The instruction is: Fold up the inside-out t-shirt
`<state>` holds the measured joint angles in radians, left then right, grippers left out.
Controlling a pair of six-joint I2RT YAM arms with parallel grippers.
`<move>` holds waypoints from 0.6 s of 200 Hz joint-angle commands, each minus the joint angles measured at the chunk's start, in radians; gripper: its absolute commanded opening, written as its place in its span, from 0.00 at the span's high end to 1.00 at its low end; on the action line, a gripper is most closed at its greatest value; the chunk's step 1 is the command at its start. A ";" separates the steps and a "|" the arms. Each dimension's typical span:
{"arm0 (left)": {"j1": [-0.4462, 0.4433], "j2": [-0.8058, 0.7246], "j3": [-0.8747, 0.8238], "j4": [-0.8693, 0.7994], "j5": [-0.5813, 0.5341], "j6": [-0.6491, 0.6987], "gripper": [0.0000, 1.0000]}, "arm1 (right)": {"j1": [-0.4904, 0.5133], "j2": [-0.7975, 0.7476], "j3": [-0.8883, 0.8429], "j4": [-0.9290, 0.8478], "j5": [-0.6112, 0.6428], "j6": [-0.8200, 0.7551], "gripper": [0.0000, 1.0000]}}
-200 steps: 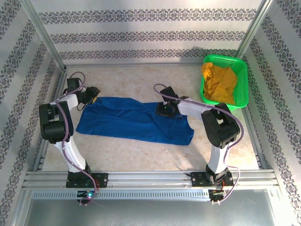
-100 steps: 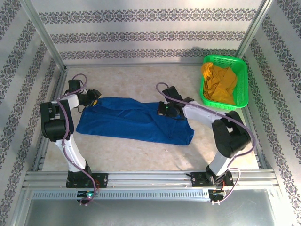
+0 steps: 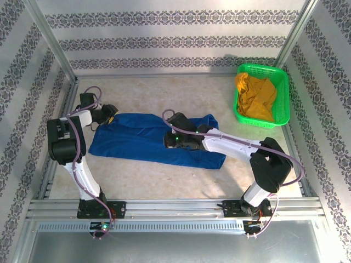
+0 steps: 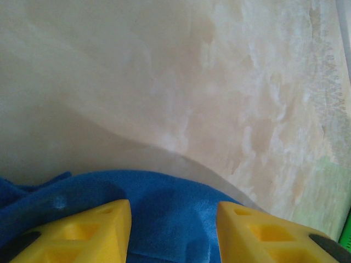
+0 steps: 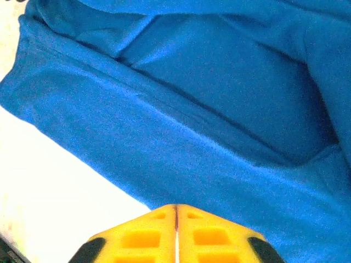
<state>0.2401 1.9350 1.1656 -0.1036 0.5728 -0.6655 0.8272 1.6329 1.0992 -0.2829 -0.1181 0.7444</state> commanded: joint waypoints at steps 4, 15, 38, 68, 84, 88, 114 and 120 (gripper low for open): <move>-0.002 -0.010 -0.017 0.008 0.002 0.002 0.55 | -0.111 -0.044 -0.074 0.018 0.088 0.044 0.52; -0.002 -0.007 -0.020 0.015 0.005 -0.002 0.55 | -0.169 -0.042 -0.084 0.025 0.101 0.024 0.48; -0.002 -0.004 -0.018 0.011 0.007 0.001 0.55 | -0.273 0.028 -0.042 0.035 0.066 -0.034 0.47; -0.002 -0.001 -0.011 -0.005 0.006 0.012 0.55 | -0.323 0.170 0.082 -0.014 0.024 -0.099 0.47; -0.002 0.001 -0.008 -0.008 0.007 0.012 0.55 | -0.326 0.224 0.123 -0.033 0.021 -0.114 0.47; -0.002 0.002 -0.007 -0.007 0.008 0.011 0.55 | -0.326 0.234 0.130 -0.037 0.022 -0.115 0.47; -0.002 0.004 -0.006 -0.005 0.009 0.006 0.55 | -0.324 0.272 0.137 -0.043 0.040 -0.105 0.47; -0.002 0.004 -0.006 -0.004 0.010 0.005 0.55 | -0.323 0.274 0.131 -0.042 0.049 -0.102 0.47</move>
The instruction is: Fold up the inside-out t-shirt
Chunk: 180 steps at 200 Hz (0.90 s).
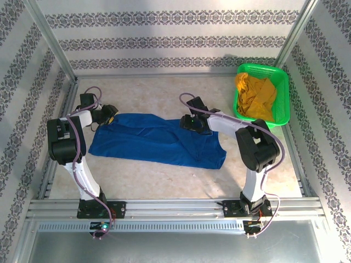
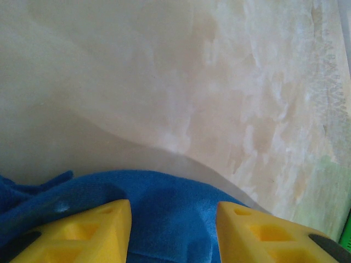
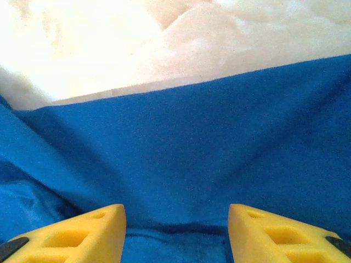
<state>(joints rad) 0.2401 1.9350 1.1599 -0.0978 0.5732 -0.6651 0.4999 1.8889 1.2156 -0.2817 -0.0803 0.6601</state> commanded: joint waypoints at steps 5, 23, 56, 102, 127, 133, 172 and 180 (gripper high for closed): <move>-0.002 0.005 0.000 -0.010 0.011 0.004 0.55 | 0.005 0.018 0.010 -0.042 0.018 -0.013 0.47; -0.002 0.005 0.005 -0.009 0.013 0.001 0.55 | 0.007 0.024 -0.006 -0.037 0.022 -0.006 0.47; -0.002 0.009 0.013 -0.011 0.013 0.004 0.55 | 0.015 0.037 -0.011 -0.031 -0.003 -0.010 0.75; -0.002 0.015 0.015 -0.012 0.014 0.006 0.55 | 0.022 -0.021 -0.053 -0.014 -0.012 0.000 1.00; -0.002 0.015 0.013 -0.010 0.014 0.007 0.55 | 0.029 -0.081 -0.078 -0.010 -0.003 0.003 1.00; -0.002 0.015 0.013 -0.010 0.014 0.008 0.55 | 0.032 -0.097 -0.084 -0.010 -0.001 0.003 1.00; -0.002 0.012 0.007 -0.004 0.017 0.004 0.55 | 0.035 -0.128 -0.109 -0.017 0.040 0.022 0.62; -0.002 0.013 0.007 -0.004 0.016 0.004 0.55 | 0.033 -0.121 -0.108 -0.016 0.043 0.024 0.54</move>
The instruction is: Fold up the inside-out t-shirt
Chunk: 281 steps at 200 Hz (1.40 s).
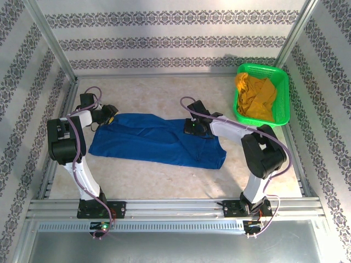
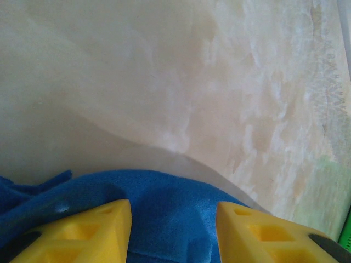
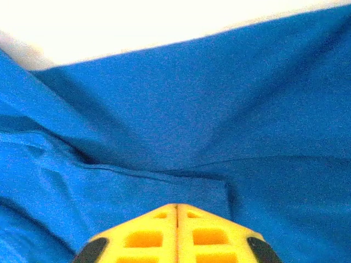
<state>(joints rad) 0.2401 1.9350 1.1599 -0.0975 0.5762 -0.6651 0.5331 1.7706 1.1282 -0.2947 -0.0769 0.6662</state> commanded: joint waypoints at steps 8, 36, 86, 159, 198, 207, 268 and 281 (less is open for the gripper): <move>-0.002 0.013 0.007 -0.005 0.013 0.004 0.55 | -0.002 0.007 -0.017 -0.004 0.040 0.019 0.51; -0.002 0.013 0.010 -0.004 0.013 -0.001 0.55 | -0.007 0.052 0.003 -0.005 0.039 0.019 0.50; -0.002 0.010 0.013 -0.007 0.011 -0.001 0.55 | -0.007 0.132 0.025 -0.003 0.008 0.032 0.52; -0.002 0.011 0.013 0.000 0.016 -0.002 0.55 | 0.002 0.001 -0.023 -0.038 0.018 0.024 1.00; -0.002 0.011 0.012 0.003 0.019 -0.001 0.55 | 0.045 -0.091 -0.059 -0.071 0.038 0.020 1.00; -0.002 0.012 0.012 0.001 0.020 -0.001 0.55 | 0.060 -0.104 -0.064 -0.077 0.046 0.019 1.00; -0.002 0.008 0.011 0.000 0.028 0.000 0.55 | 0.210 -0.104 -0.077 -0.087 0.055 0.061 0.96; -0.002 0.005 0.011 0.000 0.034 -0.001 0.55 | 0.244 -0.087 -0.078 -0.087 0.053 0.077 0.67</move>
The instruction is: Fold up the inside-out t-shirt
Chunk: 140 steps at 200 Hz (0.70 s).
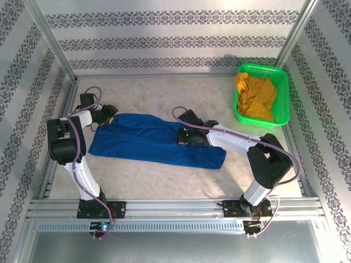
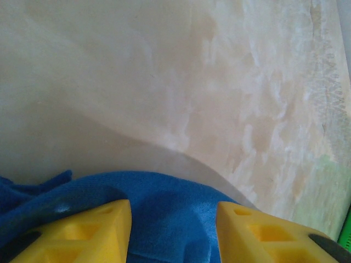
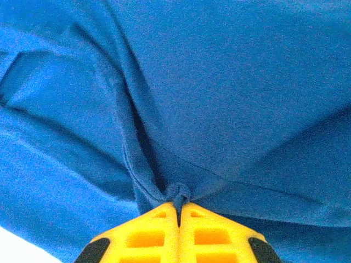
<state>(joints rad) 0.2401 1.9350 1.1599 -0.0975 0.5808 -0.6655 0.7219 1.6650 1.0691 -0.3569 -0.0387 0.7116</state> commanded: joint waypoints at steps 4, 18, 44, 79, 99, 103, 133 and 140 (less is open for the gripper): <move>-0.002 0.004 0.011 0.001 0.031 -0.003 0.55 | 0.063 0.020 -0.020 -0.024 0.011 0.035 0.63; -0.002 -0.003 0.010 0.002 0.037 -0.006 0.55 | 0.091 0.015 -0.019 -0.026 0.007 0.034 0.61; -0.002 -0.029 0.009 0.000 0.054 -0.015 0.55 | 0.063 -0.082 -0.059 -0.043 0.058 0.038 0.60; -0.002 -0.082 -0.002 -0.027 0.053 -0.011 0.55 | -0.110 -0.188 -0.151 -0.031 0.093 0.038 0.53; -0.002 -0.111 -0.029 -0.004 0.050 -0.032 0.55 | -0.214 -0.191 -0.163 -0.009 0.083 0.018 0.43; -0.002 -0.114 -0.033 -0.001 0.050 -0.036 0.55 | -0.234 -0.184 -0.159 -0.005 0.072 0.014 0.43; -0.002 -0.131 -0.041 0.004 0.053 -0.053 0.55 | -0.324 -0.078 -0.098 0.018 -0.004 -0.025 0.41; -0.002 -0.134 -0.041 0.002 0.053 -0.052 0.55 | -0.331 -0.052 -0.080 0.021 -0.017 -0.030 0.41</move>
<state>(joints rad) 0.2401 1.8236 1.1351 -0.0971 0.6216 -0.6964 0.4175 1.5311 0.9390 -0.3565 0.0013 0.7216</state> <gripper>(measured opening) 0.451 0.587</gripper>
